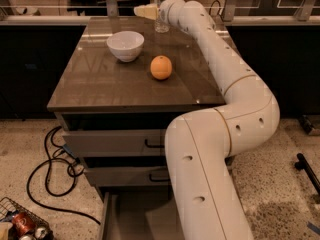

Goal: Place water bottle into bottom drawer

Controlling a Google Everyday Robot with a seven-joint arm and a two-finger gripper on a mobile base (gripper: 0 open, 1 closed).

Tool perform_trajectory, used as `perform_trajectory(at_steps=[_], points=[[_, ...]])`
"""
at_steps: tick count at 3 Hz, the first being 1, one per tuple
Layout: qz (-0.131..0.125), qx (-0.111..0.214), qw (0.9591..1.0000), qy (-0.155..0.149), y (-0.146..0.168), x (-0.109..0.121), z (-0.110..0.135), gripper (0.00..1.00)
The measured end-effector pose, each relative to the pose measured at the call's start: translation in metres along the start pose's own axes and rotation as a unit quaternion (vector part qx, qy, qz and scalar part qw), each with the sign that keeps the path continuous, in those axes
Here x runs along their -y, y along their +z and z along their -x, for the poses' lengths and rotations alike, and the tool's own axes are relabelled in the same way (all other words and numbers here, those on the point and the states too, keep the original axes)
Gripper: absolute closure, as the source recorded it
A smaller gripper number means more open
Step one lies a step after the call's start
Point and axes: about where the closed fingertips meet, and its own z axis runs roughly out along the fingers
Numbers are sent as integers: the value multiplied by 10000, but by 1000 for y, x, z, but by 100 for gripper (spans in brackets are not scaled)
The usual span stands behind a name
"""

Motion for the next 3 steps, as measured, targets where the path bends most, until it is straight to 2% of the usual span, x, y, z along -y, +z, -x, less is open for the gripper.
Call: perform_trajectory(at_steps=[1, 3], points=[[-17, -62, 10000, -13, 1, 1, -4, 0], [-181, -4, 9997, 164, 4, 10, 0, 0]])
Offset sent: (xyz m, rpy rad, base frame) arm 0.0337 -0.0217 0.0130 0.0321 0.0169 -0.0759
